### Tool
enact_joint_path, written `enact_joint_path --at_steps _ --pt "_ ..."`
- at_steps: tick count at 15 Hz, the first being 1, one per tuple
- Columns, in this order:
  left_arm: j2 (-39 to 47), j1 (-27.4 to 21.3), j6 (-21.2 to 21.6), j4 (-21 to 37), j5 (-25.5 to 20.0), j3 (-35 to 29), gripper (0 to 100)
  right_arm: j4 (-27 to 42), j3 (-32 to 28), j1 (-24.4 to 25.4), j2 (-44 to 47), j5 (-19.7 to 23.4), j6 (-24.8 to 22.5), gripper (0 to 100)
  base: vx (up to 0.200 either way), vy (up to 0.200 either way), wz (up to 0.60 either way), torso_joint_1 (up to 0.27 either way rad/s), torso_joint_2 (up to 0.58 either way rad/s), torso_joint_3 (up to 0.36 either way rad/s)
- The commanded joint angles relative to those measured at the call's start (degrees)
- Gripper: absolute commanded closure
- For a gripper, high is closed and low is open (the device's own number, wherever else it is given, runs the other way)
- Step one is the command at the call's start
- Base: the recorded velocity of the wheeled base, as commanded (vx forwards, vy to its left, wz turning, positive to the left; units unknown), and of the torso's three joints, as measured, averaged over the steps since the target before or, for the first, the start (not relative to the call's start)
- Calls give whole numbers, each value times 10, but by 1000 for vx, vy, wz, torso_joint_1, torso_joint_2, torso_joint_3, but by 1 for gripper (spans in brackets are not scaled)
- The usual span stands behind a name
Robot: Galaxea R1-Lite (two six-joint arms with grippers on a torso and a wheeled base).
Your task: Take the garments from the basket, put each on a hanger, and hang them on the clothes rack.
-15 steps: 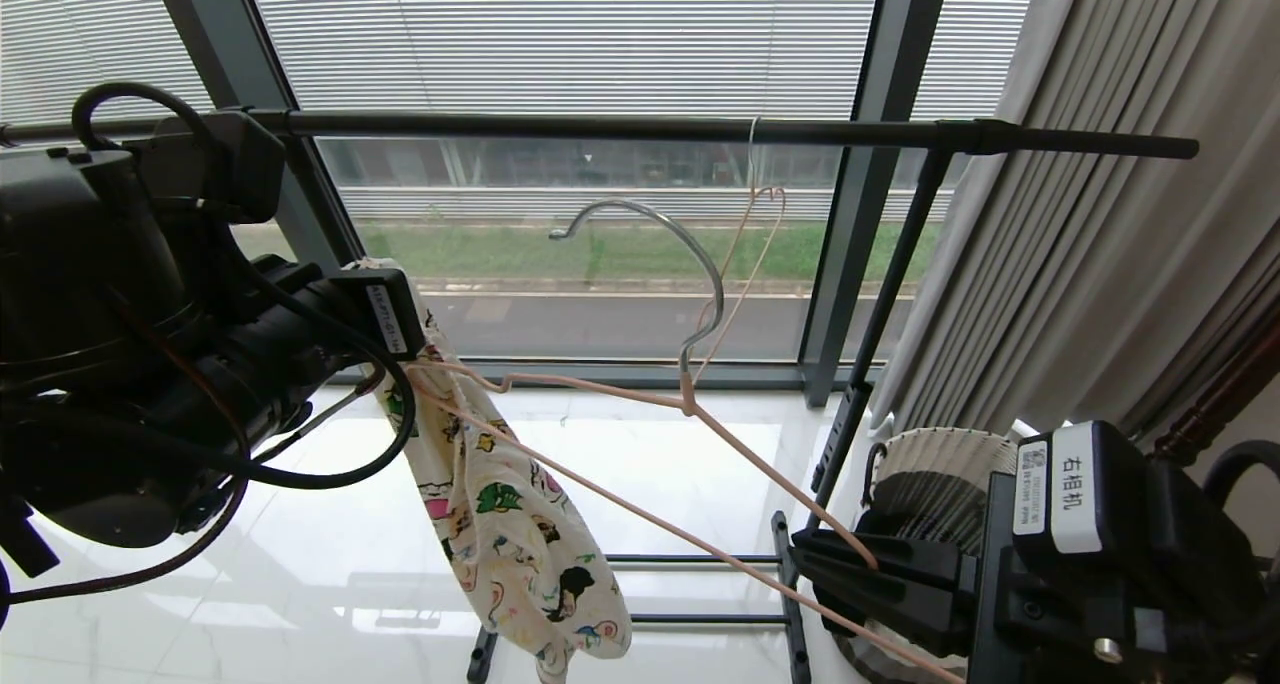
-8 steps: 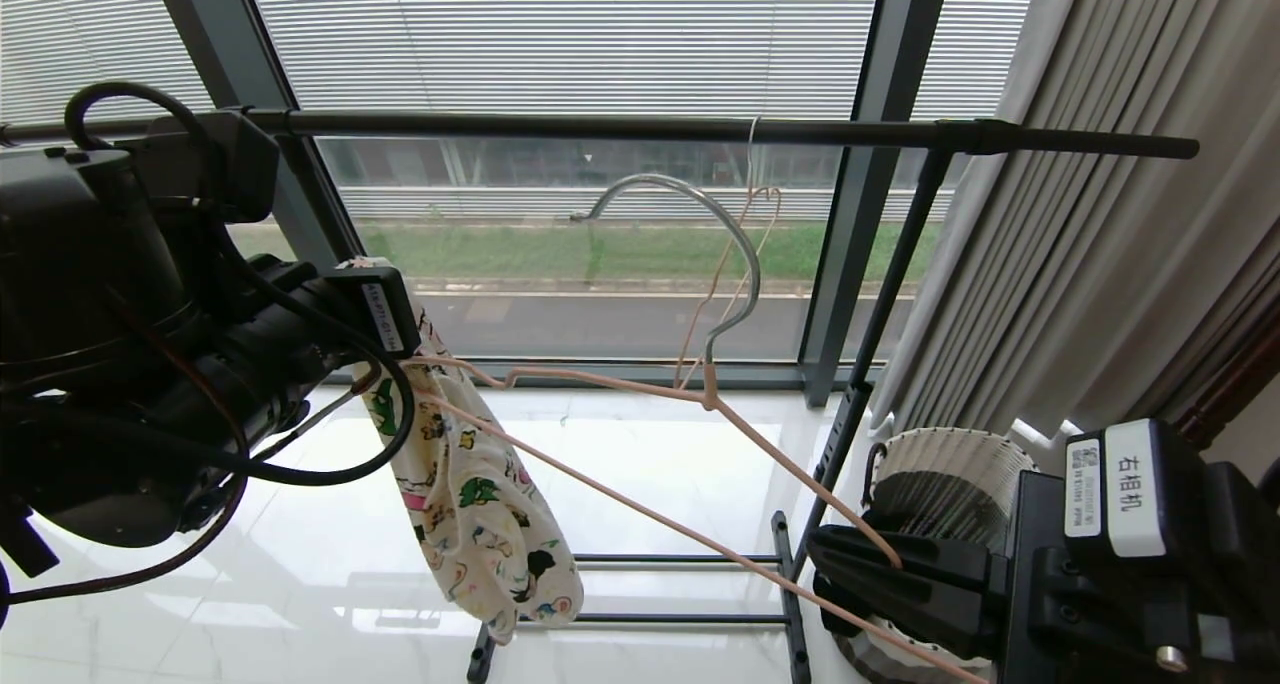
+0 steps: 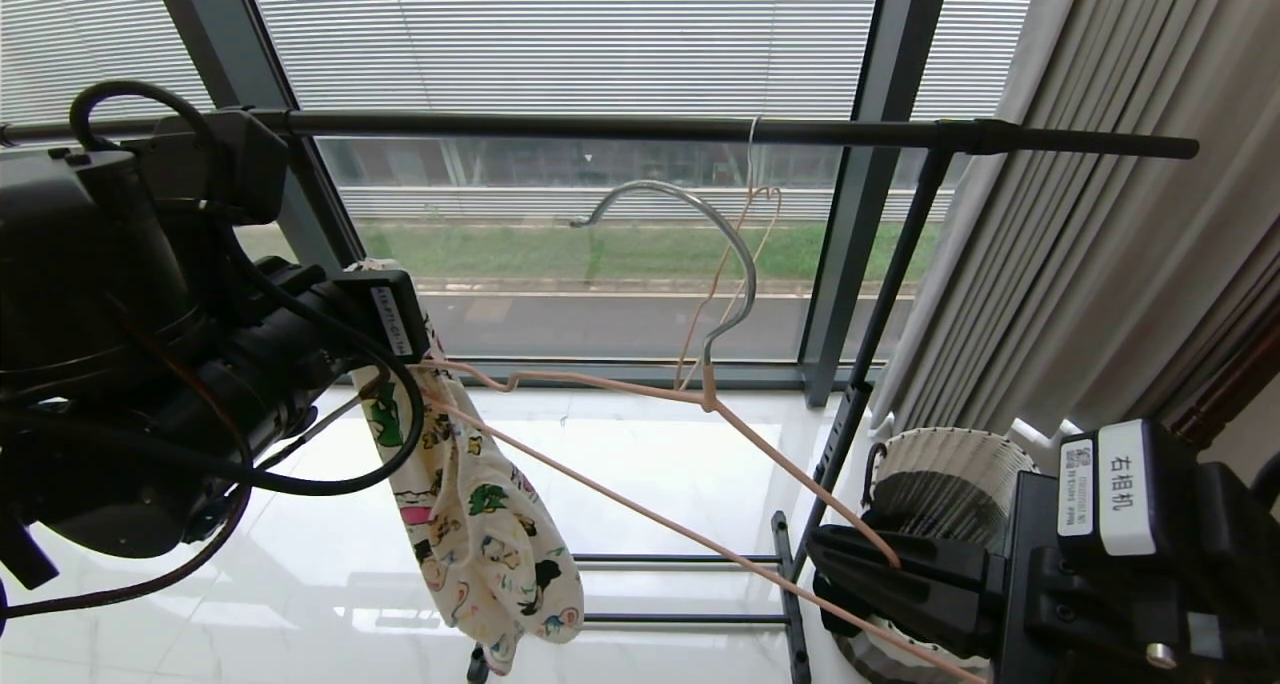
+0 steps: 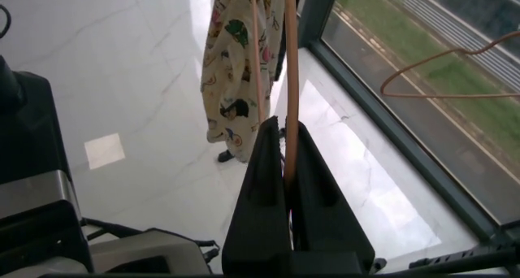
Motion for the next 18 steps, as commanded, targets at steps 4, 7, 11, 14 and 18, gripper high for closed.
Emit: enact_joint_path --at_steps 4,7,11,14,18 --pt "0 0 0 0 1 1 100 0 -1 -1 -3 -11 0 100 0 0 0 0 0 0" --pt "1 2 0 0 1 1 100 0 0 -1 -14 -18 0 100 0 0 0 0 0 0" --pt "3 2 0 0 1 -1 100 0 1 -1 -21 -22 -1 100 0 0 0 0 0 0" --pt "3 3 0 0 1 -1 100 0 2 -1 -21 -23 -1 100 0 0 0 0 0 0" --pt "0 7 0 0 1 -1 100 0 1 -1 -21 -24 -1 100 0 0 0 0 0 0"
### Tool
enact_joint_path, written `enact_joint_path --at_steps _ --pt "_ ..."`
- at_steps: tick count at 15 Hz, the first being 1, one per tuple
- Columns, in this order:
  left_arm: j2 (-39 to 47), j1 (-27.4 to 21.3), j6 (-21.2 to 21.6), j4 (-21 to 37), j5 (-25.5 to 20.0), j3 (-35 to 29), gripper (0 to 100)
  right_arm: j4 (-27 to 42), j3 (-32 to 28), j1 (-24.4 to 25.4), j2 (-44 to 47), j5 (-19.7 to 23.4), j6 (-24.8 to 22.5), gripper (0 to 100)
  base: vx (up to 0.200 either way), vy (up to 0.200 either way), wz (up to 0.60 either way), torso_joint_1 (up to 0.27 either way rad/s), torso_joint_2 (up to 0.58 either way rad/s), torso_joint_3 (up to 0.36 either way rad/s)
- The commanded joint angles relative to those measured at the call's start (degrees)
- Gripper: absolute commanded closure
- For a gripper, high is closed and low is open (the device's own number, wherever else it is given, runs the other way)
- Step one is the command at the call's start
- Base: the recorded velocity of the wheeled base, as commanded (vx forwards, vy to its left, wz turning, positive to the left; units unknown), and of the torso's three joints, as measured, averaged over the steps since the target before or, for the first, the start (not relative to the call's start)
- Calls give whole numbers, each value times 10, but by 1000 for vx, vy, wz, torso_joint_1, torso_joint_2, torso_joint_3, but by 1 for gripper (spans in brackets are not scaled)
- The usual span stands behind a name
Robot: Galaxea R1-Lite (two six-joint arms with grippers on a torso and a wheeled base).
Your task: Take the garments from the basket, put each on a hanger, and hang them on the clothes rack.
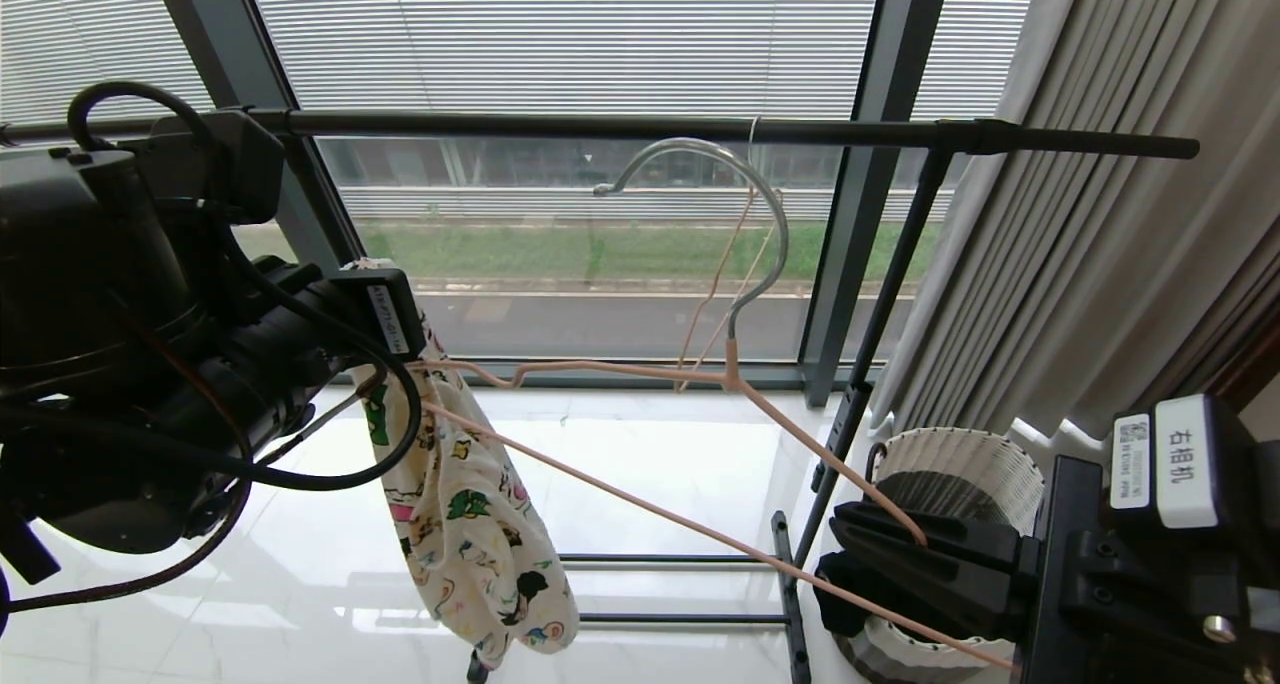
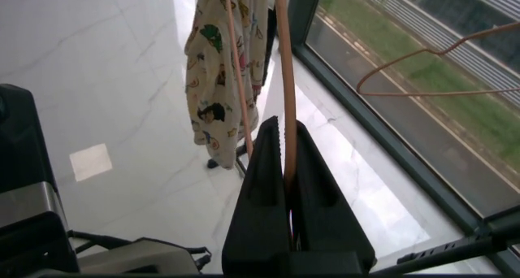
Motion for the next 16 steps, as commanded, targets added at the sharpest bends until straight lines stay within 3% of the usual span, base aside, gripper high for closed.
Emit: enact_joint_path --at_steps 1,8,11,16 --pt "-1 0 0 0 0 0 100 0 0 0 0 0 0 100 0 0 0 0 0 0" --pt "-6 -3 0 0 3 0 100 0 4 -1 1 -17 10 100 0 0 0 0 0 0" --pt "-7 -46 -1 0 43 2 100 0 0 -2 3 -18 25 100 0 0 0 0 0 0" --pt "-5 -57 -1 0 48 3 100 0 -10 -3 1 -31 25 100 0 0 0 0 0 0"
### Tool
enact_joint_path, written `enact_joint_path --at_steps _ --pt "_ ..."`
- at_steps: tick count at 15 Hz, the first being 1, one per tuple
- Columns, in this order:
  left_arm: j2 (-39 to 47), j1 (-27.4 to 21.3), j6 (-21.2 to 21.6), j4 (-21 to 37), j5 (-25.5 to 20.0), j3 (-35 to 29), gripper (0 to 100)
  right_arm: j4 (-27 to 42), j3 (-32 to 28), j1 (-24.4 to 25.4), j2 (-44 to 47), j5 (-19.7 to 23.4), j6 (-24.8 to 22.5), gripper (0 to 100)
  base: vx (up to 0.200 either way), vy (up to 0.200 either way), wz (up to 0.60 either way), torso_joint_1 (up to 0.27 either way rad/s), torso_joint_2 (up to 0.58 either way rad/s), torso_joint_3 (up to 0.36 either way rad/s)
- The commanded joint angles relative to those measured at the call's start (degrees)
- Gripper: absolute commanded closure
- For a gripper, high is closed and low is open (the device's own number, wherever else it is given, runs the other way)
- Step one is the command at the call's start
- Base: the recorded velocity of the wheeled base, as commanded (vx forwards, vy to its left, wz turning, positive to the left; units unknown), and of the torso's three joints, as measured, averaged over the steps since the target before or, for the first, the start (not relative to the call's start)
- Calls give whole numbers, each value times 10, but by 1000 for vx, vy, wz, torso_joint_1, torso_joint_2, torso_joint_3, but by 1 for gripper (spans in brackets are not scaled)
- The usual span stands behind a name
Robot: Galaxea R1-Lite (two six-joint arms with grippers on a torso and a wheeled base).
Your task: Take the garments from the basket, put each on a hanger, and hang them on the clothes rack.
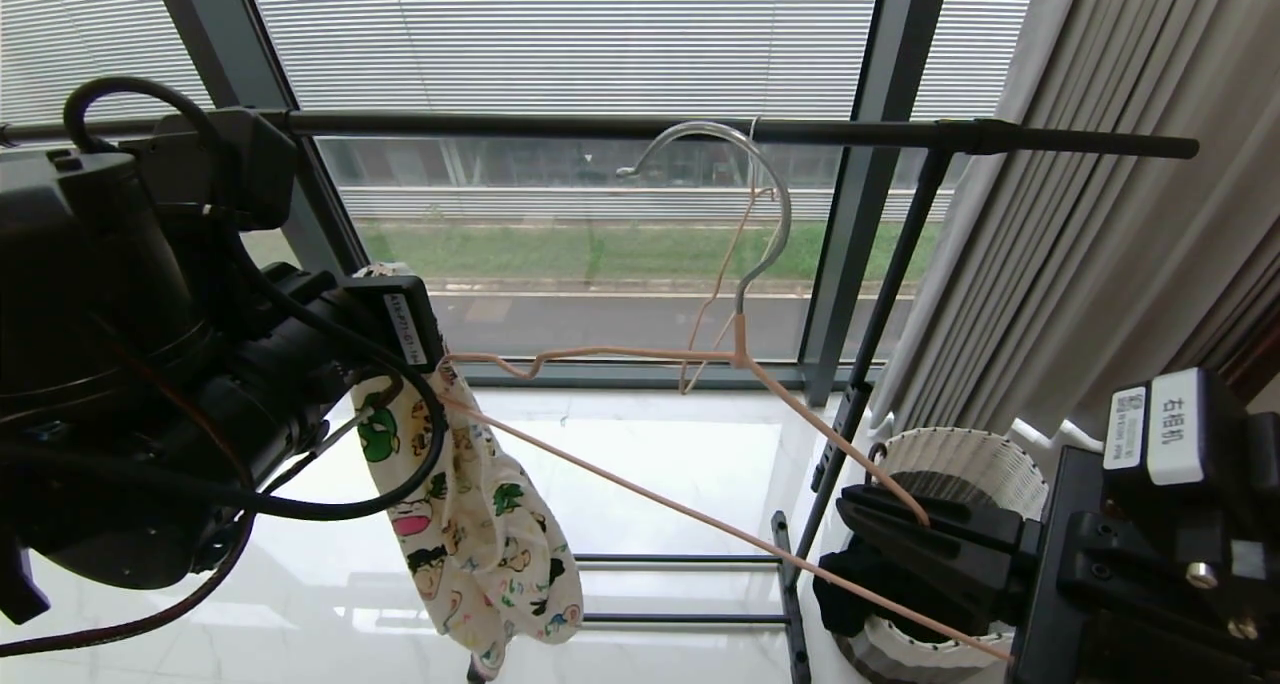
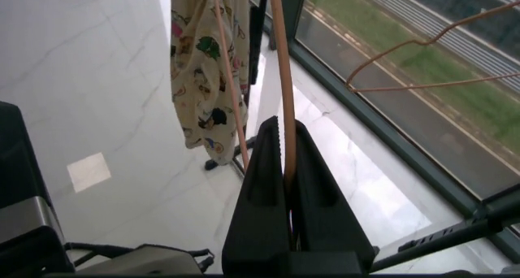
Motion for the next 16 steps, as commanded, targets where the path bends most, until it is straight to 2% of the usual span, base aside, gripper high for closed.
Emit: enact_joint_path --at_steps 1,6,9,12,14,16 --pt "1 -1 1 0 1 0 100 0 -2 -6 -1 -5 1 100 0 0 0 0 0 0" --pt "-9 0 1 0 2 0 100 0 -1 -30 -13 -8 1 100 0 0 0 0 0 0" --pt "2 -35 0 0 4 -1 100 0 -8 -22 -3 -8 0 100 0 0 0 0 0 0" --pt "22 -63 -10 -1 33 -7 100 0 -20 -22 12 -8 1 100 0 0 0 0 0 0" --pt "24 -68 -12 -1 33 -14 100 0 -28 -22 24 -8 3 100 0 0 0 0 0 0" --pt "27 -68 -12 -1 37 -29 100 0 -28 -23 47 -8 27 100 0 0 0 0 0 0"
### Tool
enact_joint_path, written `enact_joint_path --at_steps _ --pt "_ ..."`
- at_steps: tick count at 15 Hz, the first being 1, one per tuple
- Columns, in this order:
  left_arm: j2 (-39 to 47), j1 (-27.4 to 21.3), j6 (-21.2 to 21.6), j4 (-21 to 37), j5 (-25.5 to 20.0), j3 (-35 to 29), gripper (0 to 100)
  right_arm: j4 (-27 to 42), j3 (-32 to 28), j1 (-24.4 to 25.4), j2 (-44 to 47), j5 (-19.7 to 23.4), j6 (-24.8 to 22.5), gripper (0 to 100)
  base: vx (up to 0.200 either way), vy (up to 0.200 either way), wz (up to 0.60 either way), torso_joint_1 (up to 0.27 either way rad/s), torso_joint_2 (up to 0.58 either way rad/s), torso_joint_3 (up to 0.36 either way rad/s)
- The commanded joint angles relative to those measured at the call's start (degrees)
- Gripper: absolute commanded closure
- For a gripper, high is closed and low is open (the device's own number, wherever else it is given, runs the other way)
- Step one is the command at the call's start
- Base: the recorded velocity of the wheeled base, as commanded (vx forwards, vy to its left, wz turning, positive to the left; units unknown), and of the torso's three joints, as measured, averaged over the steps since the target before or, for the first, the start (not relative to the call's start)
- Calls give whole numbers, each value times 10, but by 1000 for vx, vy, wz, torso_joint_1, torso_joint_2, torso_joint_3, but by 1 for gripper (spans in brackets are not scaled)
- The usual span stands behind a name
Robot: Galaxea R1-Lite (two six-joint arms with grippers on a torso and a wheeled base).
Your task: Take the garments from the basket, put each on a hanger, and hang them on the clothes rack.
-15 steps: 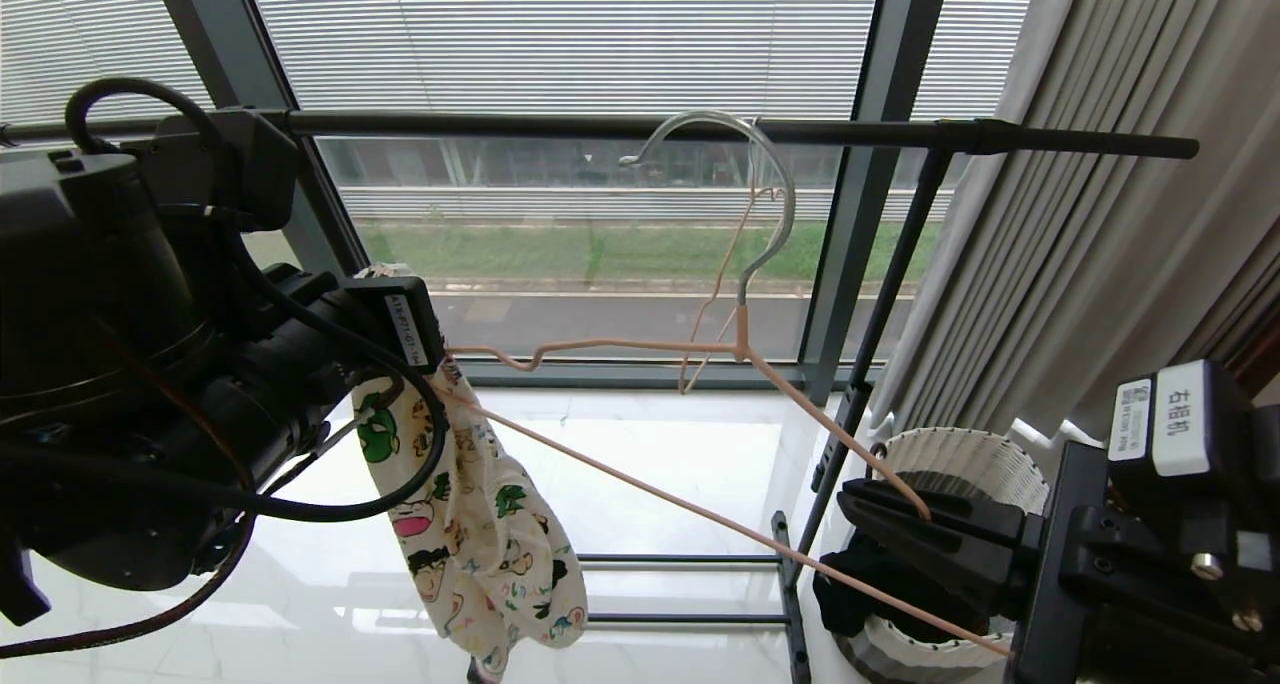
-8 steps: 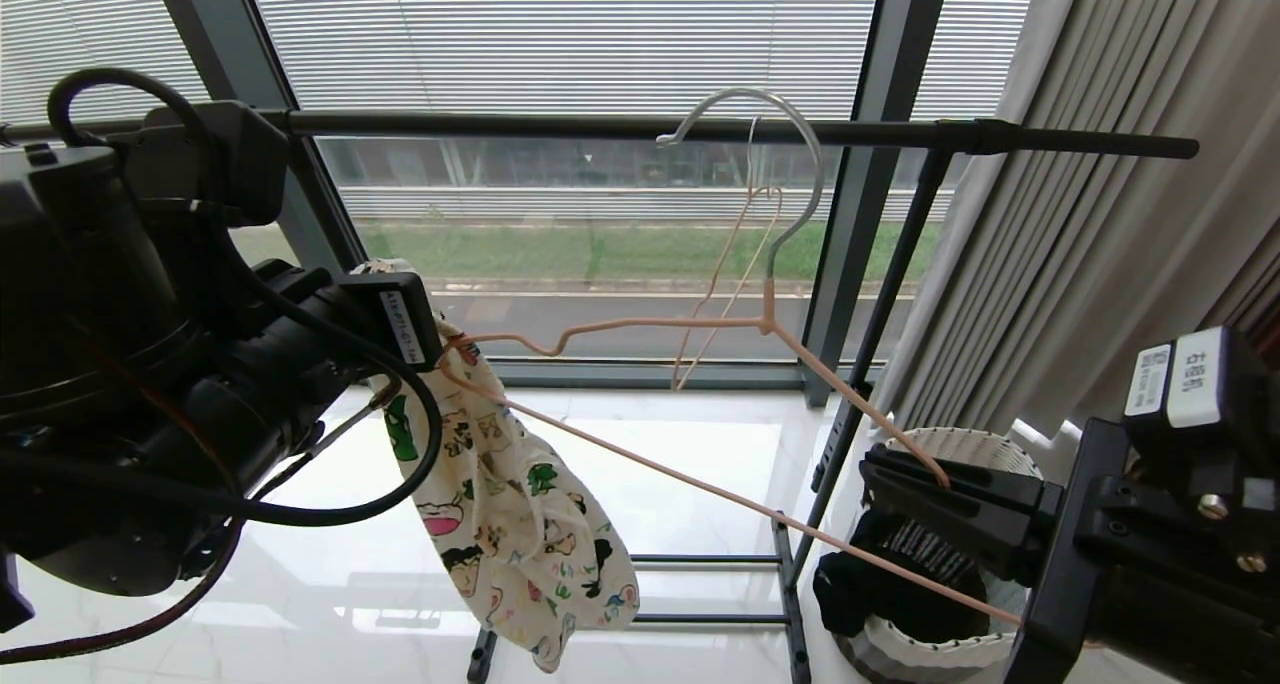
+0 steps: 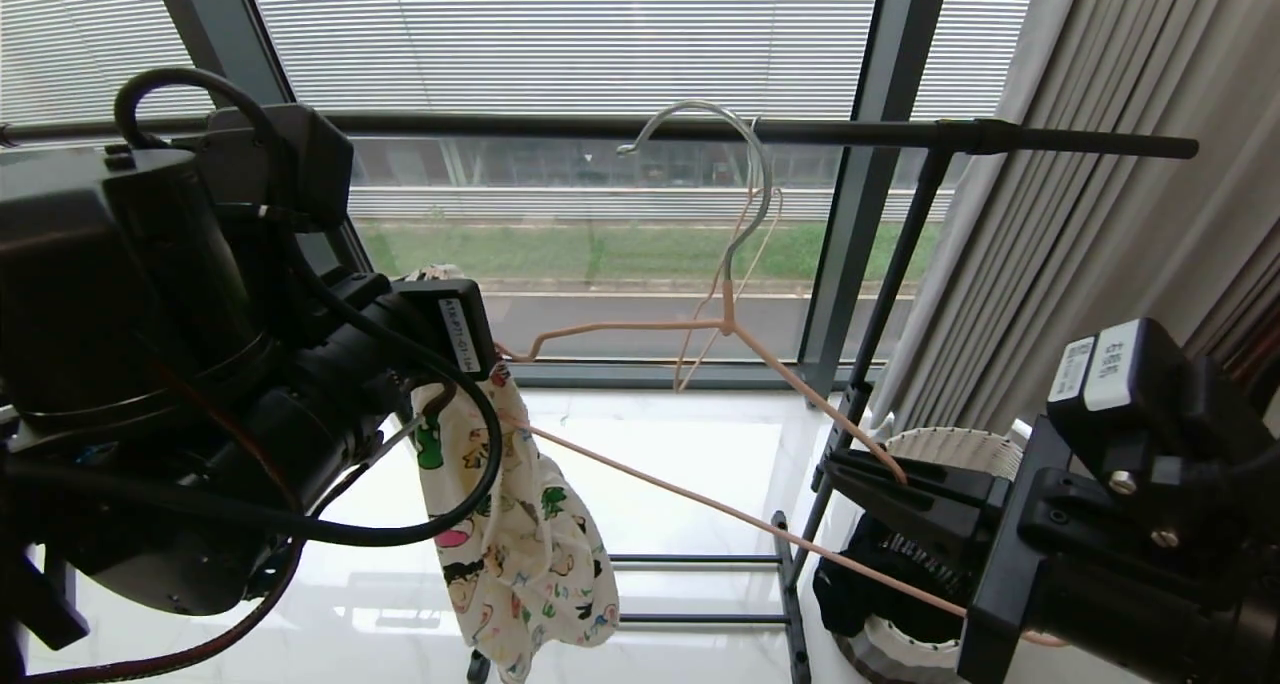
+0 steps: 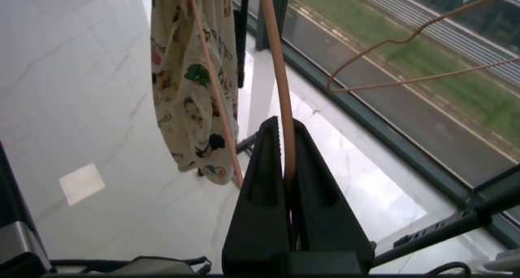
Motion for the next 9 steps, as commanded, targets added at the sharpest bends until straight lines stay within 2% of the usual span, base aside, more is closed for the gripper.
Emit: enact_joint_path --at_steps 1,4,9 --pt "5 -1 -1 0 11 -8 100 -2 -4 -3 32 0 23 100 0 0 0 0 0 0" --pt "2 -1 -2 0 26 -7 100 -44 -22 -22 69 -1 38 100 0 0 0 0 0 0" --pt "5 -39 1 0 26 -12 100 -46 -65 -16 113 -1 38 100 0 0 0 0 0 0"
